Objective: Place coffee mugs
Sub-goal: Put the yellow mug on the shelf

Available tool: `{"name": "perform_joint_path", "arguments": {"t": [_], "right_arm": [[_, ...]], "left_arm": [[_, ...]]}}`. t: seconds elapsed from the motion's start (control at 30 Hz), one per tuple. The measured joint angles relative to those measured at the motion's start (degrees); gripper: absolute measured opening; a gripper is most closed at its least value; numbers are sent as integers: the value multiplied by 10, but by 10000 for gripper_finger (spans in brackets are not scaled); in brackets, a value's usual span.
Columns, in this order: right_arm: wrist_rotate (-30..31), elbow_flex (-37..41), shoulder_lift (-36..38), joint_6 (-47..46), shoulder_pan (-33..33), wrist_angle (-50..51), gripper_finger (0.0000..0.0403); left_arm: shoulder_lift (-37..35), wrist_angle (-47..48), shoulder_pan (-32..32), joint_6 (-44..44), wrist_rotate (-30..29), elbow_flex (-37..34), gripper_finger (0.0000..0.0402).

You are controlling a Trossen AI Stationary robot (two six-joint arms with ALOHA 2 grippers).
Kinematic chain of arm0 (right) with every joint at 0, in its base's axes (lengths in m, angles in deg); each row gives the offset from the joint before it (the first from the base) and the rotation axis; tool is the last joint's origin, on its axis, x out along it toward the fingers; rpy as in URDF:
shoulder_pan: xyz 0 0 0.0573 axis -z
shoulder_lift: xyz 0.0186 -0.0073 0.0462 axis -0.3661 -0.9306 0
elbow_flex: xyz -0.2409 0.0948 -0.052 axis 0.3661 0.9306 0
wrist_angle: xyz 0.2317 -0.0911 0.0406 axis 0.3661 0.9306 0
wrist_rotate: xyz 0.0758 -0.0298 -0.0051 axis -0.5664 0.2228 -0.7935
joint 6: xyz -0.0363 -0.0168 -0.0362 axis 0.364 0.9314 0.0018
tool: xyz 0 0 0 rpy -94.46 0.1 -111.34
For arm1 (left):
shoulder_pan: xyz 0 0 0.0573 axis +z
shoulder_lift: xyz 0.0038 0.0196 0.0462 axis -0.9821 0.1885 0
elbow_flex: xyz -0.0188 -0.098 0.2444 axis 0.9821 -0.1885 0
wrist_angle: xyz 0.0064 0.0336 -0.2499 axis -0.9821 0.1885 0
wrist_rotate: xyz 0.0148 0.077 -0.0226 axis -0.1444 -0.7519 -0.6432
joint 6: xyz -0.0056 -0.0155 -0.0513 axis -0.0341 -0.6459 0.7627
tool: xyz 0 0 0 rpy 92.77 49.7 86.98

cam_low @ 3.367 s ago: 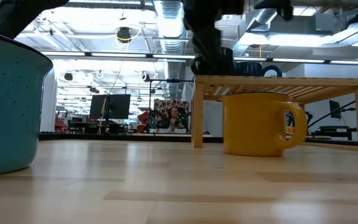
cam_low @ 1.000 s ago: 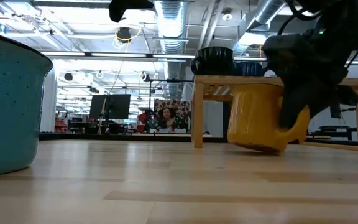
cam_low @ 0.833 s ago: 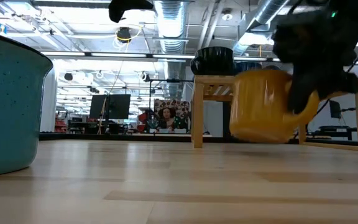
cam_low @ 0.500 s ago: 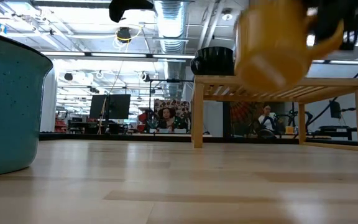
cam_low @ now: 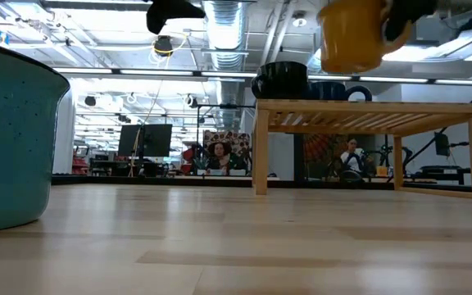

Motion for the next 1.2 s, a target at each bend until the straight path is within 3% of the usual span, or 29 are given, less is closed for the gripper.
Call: {"name": "perform_joint_path", "arguments": {"t": [0.3,0.5,0.8,1.2], "right_arm": [[23,0,-1,51,139,-1,107],[-17,20,-1,43,203,-26,107],[-36,53,-1,45,223,-95,107],[-35,52,-28,49,247,-106,107]], "left_arm": [[0,0,0,1,0,0,167],[0,0,0,1,0,0,167],[0,0,0,1,-4,0,167],[-1,-6,0,-9,-8,0,167]]}}
